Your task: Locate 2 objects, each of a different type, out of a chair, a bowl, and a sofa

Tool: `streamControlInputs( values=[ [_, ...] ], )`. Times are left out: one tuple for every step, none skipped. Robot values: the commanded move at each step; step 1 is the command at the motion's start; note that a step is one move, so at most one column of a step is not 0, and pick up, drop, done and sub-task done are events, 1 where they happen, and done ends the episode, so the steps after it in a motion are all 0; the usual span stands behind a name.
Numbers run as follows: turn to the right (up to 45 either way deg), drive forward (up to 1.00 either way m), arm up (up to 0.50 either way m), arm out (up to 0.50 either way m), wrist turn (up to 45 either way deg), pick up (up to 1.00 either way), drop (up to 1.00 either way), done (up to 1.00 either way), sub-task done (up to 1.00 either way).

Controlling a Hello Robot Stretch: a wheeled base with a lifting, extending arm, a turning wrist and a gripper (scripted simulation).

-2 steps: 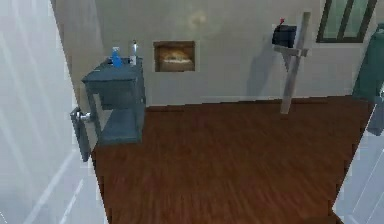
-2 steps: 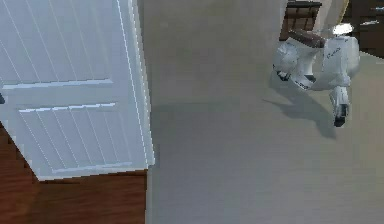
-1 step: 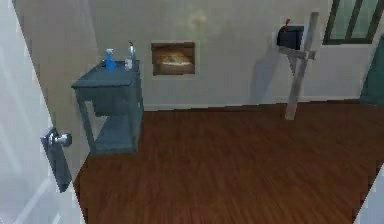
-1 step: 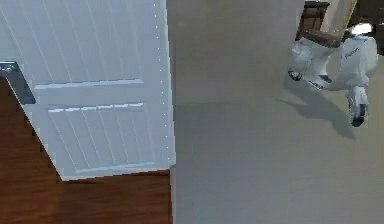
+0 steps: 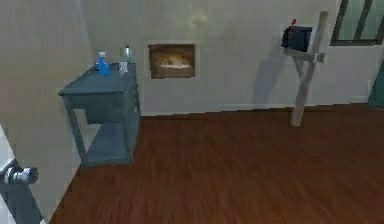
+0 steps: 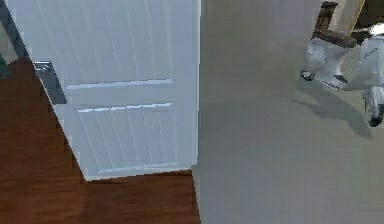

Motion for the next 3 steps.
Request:
streamControlInputs(
  values=[
    [45.0, 0.00, 0.00, 0.00, 0.0, 0.00, 0.00, 0.00, 0.00],
    [45.0, 0.00, 0.00, 0.00, 0.0, 0.00, 0.00, 0.00, 0.00],
    [6.0, 0.00, 0.00, 0.00, 0.0, 0.00, 0.00, 0.00, 0.00]
  ],
)
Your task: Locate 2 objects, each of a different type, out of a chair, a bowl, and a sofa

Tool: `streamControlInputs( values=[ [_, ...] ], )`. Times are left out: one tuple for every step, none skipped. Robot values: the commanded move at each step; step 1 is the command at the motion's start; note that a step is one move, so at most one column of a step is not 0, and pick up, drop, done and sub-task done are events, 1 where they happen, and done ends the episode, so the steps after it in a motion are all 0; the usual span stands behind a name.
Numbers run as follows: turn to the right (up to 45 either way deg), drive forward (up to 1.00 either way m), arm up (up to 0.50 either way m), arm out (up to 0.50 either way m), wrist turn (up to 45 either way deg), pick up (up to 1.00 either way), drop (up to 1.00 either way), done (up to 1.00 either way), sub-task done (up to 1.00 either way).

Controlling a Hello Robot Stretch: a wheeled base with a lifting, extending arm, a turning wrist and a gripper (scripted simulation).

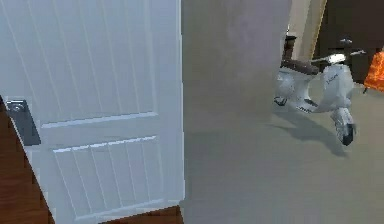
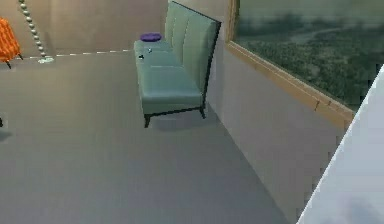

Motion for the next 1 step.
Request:
streamControlInputs(
  values=[
    [0.0, 0.10, 0.00, 0.00, 0.0, 0.00, 0.00, 0.00, 0.00]
  ],
)
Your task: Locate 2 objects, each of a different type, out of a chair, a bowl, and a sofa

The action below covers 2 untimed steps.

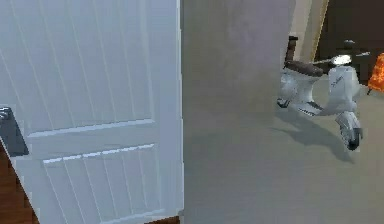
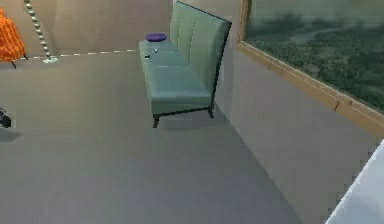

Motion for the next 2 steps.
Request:
streamControlInputs(
  values=[
    [-45.0, 0.00, 0.00, 0.00, 0.0, 0.00, 0.00, 0.00, 0.00],
    [-33.0, 0.00, 0.00, 0.00, 0.0, 0.00, 0.00, 0.00, 0.00]
  ],
)
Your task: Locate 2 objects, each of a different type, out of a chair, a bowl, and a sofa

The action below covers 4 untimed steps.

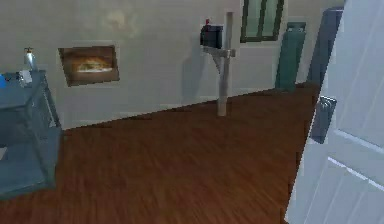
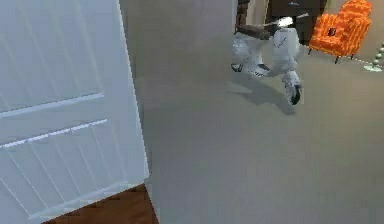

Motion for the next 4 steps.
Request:
streamControlInputs(
  values=[
    [0.0, 1.00, 0.00, 0.00, 0.0, 0.00, 0.00, 0.00, 0.00],
    [-12.0, 0.00, 0.00, 0.00, 0.0, 0.00, 0.00, 0.00, 0.00],
    [0.0, 0.15, 0.00, 0.00, 0.0, 0.00, 0.00, 0.00, 0.00],
    [33.0, 0.00, 0.00, 0.00, 0.0, 0.00, 0.00, 0.00, 0.00]
  ],
)
